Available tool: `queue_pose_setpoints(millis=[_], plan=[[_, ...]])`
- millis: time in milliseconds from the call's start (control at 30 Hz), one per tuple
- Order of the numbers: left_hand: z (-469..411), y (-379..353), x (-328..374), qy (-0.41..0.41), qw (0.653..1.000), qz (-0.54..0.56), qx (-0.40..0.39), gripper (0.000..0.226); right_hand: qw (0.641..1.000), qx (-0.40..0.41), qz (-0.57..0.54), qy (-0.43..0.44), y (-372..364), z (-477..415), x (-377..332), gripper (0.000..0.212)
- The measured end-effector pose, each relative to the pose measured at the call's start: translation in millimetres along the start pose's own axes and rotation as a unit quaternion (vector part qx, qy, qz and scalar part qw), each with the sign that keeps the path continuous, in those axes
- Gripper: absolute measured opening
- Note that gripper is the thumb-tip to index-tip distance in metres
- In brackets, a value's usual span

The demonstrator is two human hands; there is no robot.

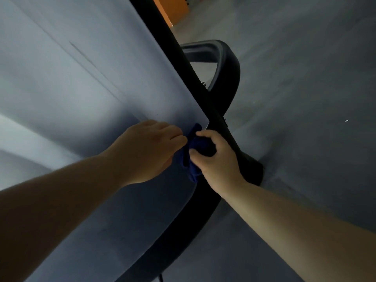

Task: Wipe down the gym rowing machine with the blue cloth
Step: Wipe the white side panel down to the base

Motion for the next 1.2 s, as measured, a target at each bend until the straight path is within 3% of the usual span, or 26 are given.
queue_pose_setpoints(millis=[67,167,233,367,567,733,833,967,1100,1200], plan=[[3,-2,3,-0.011,1.0,-0.015,0.013,0.027,0.993,-0.01,0.101,0.054,9,-3,15,0.046],[6,-8,5,-0.022,0.997,-0.07,0.018,0.039,0.978,0.007,0.201,0.063,34,-16,34,0.052],[6,-11,1,-0.004,0.993,-0.115,0.01,0.046,0.973,0.034,0.213,0.086,38,-26,31,0.056],[0,-15,1,0.023,0.982,-0.187,-0.027,0.059,0.945,0.039,0.231,0.228,19,-35,3,0.054],[0,-18,4,0.018,0.973,-0.229,-0.027,0.06,0.867,-0.082,0.406,0.277,37,-5,76,0.038],[-2,-18,4,0.016,0.967,-0.253,-0.034,0.061,0.871,-0.025,0.345,0.349,22,-12,34,0.044],[-2,-17,5,0.01,0.959,-0.279,-0.048,0.061,0.842,-0.023,0.332,0.426,6,-12,14,0.038],[-3,-18,5,0.012,0.959,-0.279,-0.048,0.061,0.833,-0.052,0.371,0.407,17,-10,42,0.033],[-3,-18,4,0.019,0.967,-0.25,-0.037,0.062,0.842,-0.122,0.447,0.274,43,-5,88,0.033],[-3,-18,7,0.019,0.97,-0.24,-0.03,0.061,0.873,-0.072,0.384,0.29,30,-2,60,0.033]])
Point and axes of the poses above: each hand's wrist, its own z-axis away from the middle knuckle, its own y-axis out of the back of the hand, x = y × z, the point moved 5 cm from there along -z, towards the middle knuckle, and after that the axes turned 8 degrees about x, right-handed, at the moved point
